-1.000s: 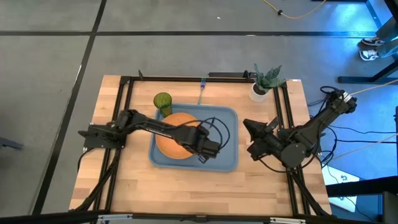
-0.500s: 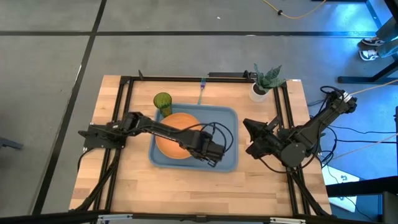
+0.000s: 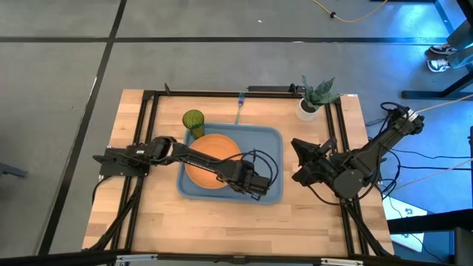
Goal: Pick and place plate/cup/fork/spoon on tray
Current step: Put the blue spoon on the blue tray to the right of the orange plate
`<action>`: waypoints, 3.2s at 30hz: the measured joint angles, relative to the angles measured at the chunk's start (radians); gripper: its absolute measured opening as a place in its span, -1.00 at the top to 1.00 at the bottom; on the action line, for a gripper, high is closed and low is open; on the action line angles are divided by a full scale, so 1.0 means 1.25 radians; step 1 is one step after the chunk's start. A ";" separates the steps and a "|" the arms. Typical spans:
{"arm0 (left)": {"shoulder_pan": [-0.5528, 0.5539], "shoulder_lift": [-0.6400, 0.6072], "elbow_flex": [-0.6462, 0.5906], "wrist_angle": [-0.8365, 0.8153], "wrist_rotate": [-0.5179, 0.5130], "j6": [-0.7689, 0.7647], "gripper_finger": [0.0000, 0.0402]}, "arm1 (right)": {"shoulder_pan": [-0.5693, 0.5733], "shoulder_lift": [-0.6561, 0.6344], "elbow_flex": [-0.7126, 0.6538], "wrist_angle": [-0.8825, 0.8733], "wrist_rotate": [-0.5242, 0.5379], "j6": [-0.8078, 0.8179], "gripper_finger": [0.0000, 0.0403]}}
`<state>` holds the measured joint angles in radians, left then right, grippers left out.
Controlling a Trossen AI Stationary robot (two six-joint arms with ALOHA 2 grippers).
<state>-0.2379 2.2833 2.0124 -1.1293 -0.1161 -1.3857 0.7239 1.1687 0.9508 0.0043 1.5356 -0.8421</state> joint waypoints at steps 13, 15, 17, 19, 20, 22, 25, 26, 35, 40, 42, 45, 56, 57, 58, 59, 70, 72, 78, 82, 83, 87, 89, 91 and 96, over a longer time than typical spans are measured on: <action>0.003 0.043 0.001 -0.004 -0.019 0.007 1.00 | 0.000 0.000 0.000 0.002 0.000 0.002 0.71; 0.003 0.044 0.001 -0.016 -0.018 0.007 1.00 | 0.000 0.000 0.000 0.002 0.000 0.015 0.71; 0.003 0.043 0.001 -0.017 -0.022 0.019 1.00 | 0.000 0.000 0.000 0.002 0.000 0.040 0.71; 0.003 0.043 0.001 -0.030 -0.022 0.027 1.00 | 0.000 0.000 0.000 0.002 0.000 0.044 0.71; 0.004 0.043 0.001 -0.040 -0.024 0.027 1.00 | 0.000 0.000 0.000 0.002 0.000 0.043 0.71; 0.007 0.043 0.001 -0.058 -0.029 0.027 1.00 | 0.000 0.000 0.000 0.002 0.000 0.043 0.71; 0.015 0.044 0.001 -0.066 -0.030 0.028 1.00 | 0.000 0.000 0.000 0.002 0.000 0.042 0.71; 0.018 0.049 0.001 -0.066 -0.028 0.028 1.00 | 0.000 0.000 0.000 0.002 0.000 0.042 0.71; 0.023 0.077 0.000 -0.065 0.022 0.049 1.00 | 0.000 0.000 0.000 0.002 0.000 0.040 0.71; 0.028 0.087 0.002 -0.065 0.041 0.060 1.00 | 0.000 0.000 0.000 0.002 0.000 0.039 0.71; 0.027 0.091 0.003 -0.063 0.040 0.063 1.00 | 0.000 0.000 0.000 0.002 0.000 0.039 0.71; 0.027 0.091 0.003 -0.061 0.042 0.064 0.98 | 0.000 0.000 0.000 0.001 0.000 0.039 0.71; 0.030 0.093 0.002 -0.002 0.060 0.074 0.88 | 0.000 0.000 0.000 0.001 0.000 0.039 0.71; 0.030 0.093 0.002 -0.001 0.062 0.079 0.87 | 0.000 0.000 0.000 0.001 0.000 0.039 0.71; 0.029 0.093 0.002 -0.002 0.061 0.082 0.87 | 0.000 0.000 0.000 0.001 0.000 0.039 0.71; 0.029 0.093 0.002 -0.002 0.062 0.081 0.87 | 0.000 0.000 0.000 0.001 0.000 0.038 0.71; 0.018 0.089 0.001 -0.011 0.060 0.068 0.87 | 0.000 0.000 0.000 0.001 0.000 0.038 0.71; 0.012 0.089 0.001 -0.011 0.060 0.069 0.87 | 0.000 0.000 0.000 0.001 0.000 0.038 0.71; -0.005 0.089 0.001 -0.013 0.030 0.076 0.86 | 0.000 0.000 0.000 0.001 0.000 0.038 0.71; -0.014 0.089 0.003 -0.016 0.009 0.091 0.87 | 0.000 0.000 0.000 0.001 0.000 0.039 0.71; -0.017 0.089 0.011 -0.023 0.001 0.096 0.86 | 0.000 0.000 0.000 0.001 0.000 0.039 0.71; -0.023 0.089 0.034 -0.017 -0.012 0.155 0.86 | 0.000 0.000 0.000 0.001 0.000 0.039 0.71; -0.019 0.089 0.034 -0.009 -0.010 0.172 0.87 | 0.000 0.000 0.000 0.001 0.000 0.039 0.71; -0.016 0.089 0.034 -0.004 -0.014 0.174 0.87 | 0.000 0.000 0.000 0.001 0.000 0.039 0.71; -0.015 0.089 0.034 0.005 -0.014 0.174 0.87 | 0.000 0.000 0.000 0.001 -0.001 0.039 0.71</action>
<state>-0.2566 2.3947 2.0552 -1.1231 -0.1341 -1.1683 0.7239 1.1690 0.9504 0.0057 1.5349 -0.7939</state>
